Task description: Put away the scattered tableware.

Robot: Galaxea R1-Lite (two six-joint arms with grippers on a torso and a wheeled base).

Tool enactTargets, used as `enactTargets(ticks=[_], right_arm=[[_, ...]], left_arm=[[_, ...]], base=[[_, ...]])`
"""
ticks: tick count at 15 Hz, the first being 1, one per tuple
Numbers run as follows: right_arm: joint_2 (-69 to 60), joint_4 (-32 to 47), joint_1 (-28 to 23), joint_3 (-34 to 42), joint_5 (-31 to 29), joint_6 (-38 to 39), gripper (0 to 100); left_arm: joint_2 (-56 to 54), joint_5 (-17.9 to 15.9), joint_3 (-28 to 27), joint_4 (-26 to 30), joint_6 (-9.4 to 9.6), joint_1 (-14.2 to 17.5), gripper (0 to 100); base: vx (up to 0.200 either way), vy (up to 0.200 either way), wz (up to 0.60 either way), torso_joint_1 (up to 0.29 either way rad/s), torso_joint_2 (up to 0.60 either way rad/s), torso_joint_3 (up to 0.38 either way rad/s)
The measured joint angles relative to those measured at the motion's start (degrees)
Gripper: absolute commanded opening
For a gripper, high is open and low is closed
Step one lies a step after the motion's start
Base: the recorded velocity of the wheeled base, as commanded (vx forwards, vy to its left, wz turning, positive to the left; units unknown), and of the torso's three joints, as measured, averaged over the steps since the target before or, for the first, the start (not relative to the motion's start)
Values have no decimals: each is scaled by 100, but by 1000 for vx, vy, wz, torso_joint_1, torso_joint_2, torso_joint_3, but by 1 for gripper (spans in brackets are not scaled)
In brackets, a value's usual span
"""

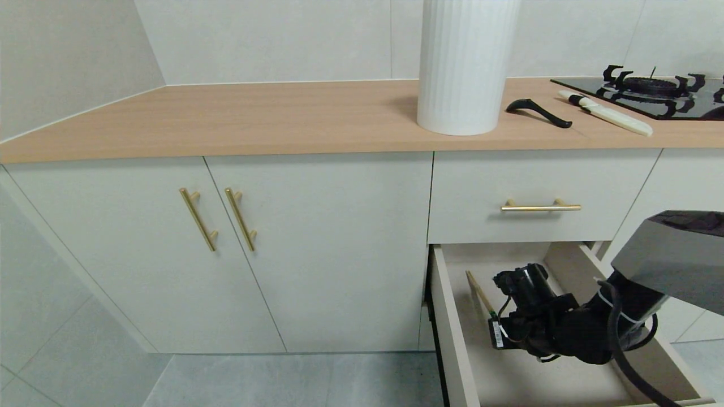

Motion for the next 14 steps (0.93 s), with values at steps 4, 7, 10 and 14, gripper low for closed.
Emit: enactTargets(ticks=[4,7,10,14], right_arm=[[300,-87,-2,13,-72,-16,0],[435,-87,0,-9,-118,-20,0],[496,-143,-2,-13,-126,-27,0],[534,-161,4,2,-127,-33,100]], left_arm=[[0,2,2,0,0,2,100],[0,-2,2,0,0,0,100],[0,2,2,0,0,0,100],[0,0,2,0,0,0,100]], base=[[0,0,0,0,0,0],[0,0,0,0,0,0],[0,0,0,0,0,0],[0,0,0,0,0,0]])
